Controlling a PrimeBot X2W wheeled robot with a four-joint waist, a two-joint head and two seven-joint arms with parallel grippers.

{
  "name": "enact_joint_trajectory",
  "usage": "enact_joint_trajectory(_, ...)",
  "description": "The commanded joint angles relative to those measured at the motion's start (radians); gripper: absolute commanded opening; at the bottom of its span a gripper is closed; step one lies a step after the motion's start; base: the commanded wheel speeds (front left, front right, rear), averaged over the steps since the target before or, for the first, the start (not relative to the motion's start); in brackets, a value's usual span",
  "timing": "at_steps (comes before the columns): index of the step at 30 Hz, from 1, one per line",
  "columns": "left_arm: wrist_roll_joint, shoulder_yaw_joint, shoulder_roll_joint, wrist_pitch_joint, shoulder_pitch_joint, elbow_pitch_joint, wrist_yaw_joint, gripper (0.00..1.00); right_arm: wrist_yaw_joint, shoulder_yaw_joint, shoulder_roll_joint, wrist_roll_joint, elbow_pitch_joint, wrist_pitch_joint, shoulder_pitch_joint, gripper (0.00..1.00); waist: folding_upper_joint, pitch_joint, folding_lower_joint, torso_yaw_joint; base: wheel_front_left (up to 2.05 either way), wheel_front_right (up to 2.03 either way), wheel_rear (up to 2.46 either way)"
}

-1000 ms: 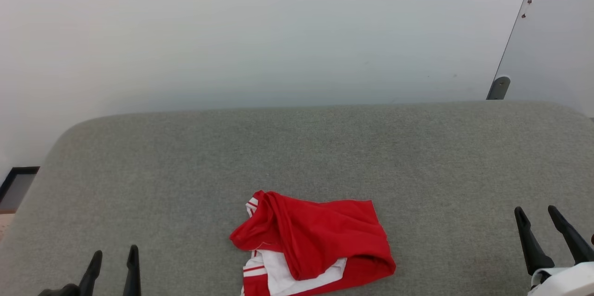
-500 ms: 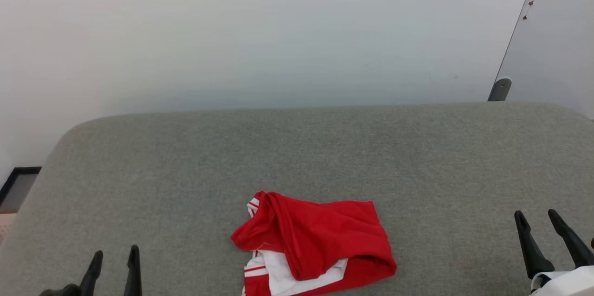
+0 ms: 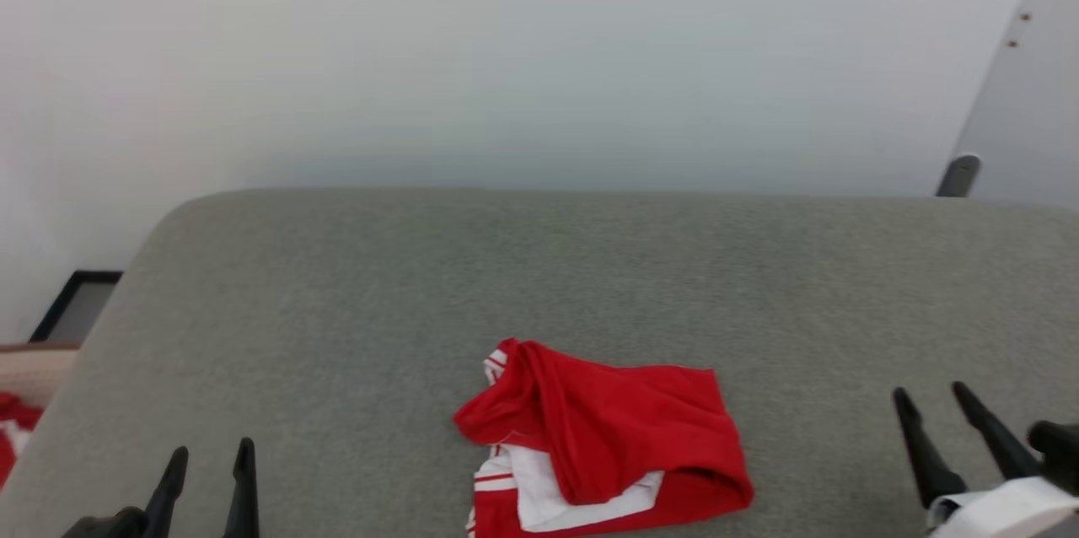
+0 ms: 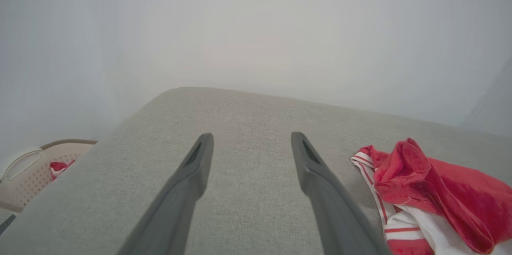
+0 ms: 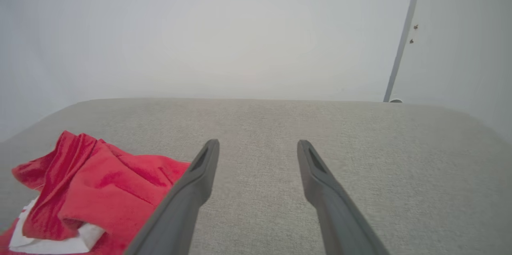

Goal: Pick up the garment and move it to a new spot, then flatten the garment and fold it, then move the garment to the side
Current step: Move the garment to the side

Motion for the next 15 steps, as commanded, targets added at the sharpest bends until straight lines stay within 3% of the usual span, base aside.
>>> enact_joint_trajectory(1, -0.003, 0.000, 0.005, 0.002, 0.003, -0.006, 0.005, 1.00, -0.001, 0.015, 0.010, 0.003, 0.004, 0.006, -0.020, 1.00, 0.0000, 0.007, 0.0000, 0.035, 0.00, 0.00, 0.00)
enact_joint_trajectory(8, 0.002, -0.019, 0.010, 0.021, -0.011, -0.020, 0.004, 1.00, -0.001, 0.090, 0.018, 0.024, 0.054, 0.055, -0.087, 1.00, 0.0000, 0.023, 0.0000, 0.115, 0.00, 0.00, 0.00)
enact_joint_trajectory(15, 0.009, -0.044, 0.003, 0.033, -0.024, -0.020, 0.002, 1.00, -0.001, 0.152, 0.008, 0.064, 0.144, 0.180, -0.149, 1.00, 0.0000, 0.036, 0.0000, 0.185, 0.00, 0.00, 0.00)
